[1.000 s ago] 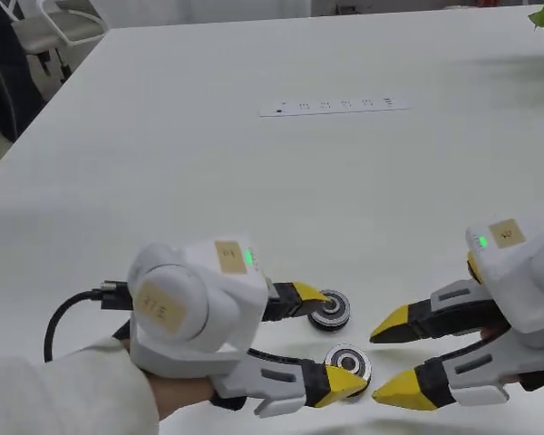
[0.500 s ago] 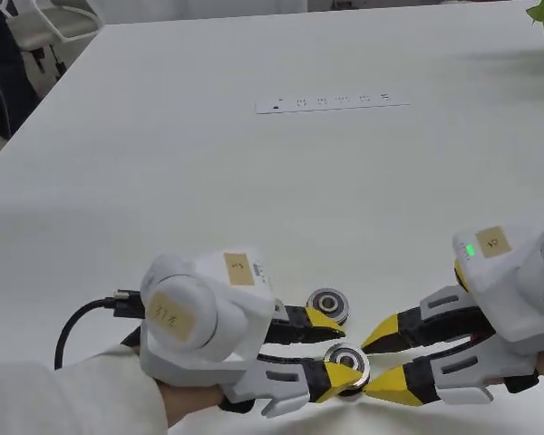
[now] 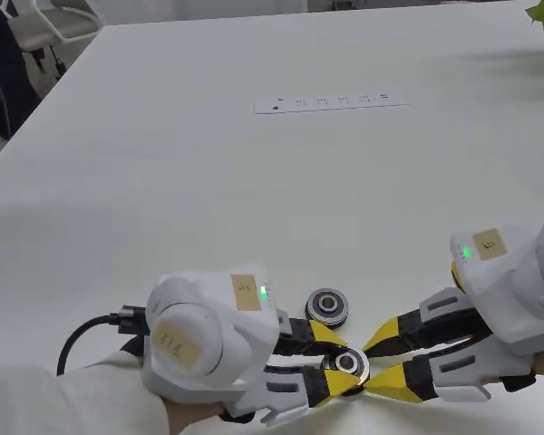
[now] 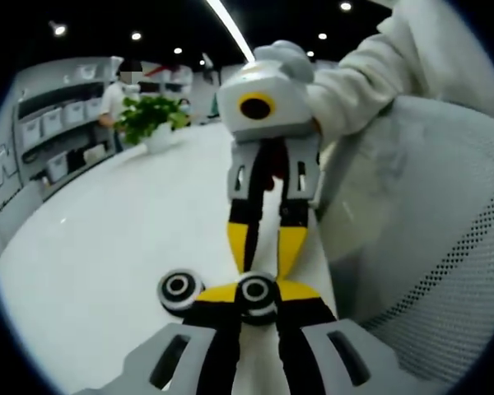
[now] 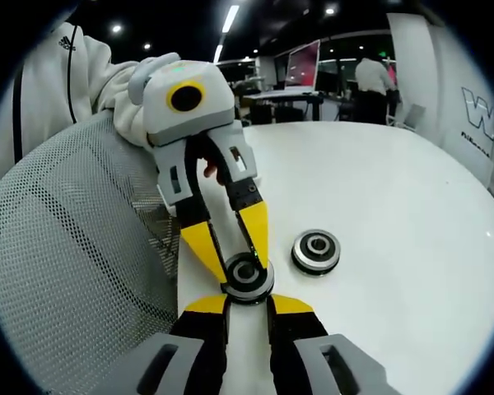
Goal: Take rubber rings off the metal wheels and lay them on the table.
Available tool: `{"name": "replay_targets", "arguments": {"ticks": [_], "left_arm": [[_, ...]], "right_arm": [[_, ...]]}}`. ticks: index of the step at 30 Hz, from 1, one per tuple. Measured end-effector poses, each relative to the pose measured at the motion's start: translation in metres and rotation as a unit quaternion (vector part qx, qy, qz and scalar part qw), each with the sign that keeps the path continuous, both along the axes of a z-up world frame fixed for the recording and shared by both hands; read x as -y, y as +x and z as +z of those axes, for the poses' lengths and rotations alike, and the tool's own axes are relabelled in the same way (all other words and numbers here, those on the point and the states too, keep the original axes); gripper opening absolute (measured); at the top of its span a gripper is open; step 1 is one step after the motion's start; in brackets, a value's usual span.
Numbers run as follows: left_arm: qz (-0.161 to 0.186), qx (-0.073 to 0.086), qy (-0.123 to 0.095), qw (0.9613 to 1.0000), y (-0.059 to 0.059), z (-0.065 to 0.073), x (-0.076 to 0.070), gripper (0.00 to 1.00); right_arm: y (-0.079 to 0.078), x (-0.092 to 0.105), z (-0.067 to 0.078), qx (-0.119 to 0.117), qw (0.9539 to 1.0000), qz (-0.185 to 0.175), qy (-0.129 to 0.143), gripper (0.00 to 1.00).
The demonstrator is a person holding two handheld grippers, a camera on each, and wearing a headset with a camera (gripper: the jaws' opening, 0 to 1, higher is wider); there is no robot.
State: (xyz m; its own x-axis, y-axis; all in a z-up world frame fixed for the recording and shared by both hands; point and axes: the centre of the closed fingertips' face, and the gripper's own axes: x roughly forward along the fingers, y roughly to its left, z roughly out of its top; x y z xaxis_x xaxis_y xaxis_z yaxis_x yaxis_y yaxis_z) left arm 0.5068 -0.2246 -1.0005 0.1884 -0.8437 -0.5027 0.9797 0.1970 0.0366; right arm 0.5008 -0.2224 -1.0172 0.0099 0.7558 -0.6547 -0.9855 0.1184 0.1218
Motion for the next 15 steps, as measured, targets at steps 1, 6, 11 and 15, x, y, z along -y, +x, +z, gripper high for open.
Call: {"name": "replay_targets", "arguments": {"ticks": [1,6,11,15], "left_arm": [[0.001,0.002,0.0,1.0,0.0005,0.0,-0.0002,0.15],[-0.001,0.011,-0.002,0.9999,-0.001,0.0024,-0.0025,0.15],[-0.001,0.014,-0.003,0.9999,-0.0006,0.0018,-0.0026,0.15],[-0.001,0.013,-0.004,0.9999,-0.0004,0.0016,-0.0037,0.15]], "right_arm": [[0.0,0.0001,-0.0001,0.0,1.0,0.0,-0.001,0.14],[-0.0003,0.0032,-0.0042,-0.005,0.9999,-0.003,-0.011,0.06],[0.0017,0.0041,-0.0041,0.001,0.9998,-0.004,-0.021,0.01],[0.0041,0.0044,-0.0032,-0.006,0.9996,-0.016,-0.023,0.0]]}}
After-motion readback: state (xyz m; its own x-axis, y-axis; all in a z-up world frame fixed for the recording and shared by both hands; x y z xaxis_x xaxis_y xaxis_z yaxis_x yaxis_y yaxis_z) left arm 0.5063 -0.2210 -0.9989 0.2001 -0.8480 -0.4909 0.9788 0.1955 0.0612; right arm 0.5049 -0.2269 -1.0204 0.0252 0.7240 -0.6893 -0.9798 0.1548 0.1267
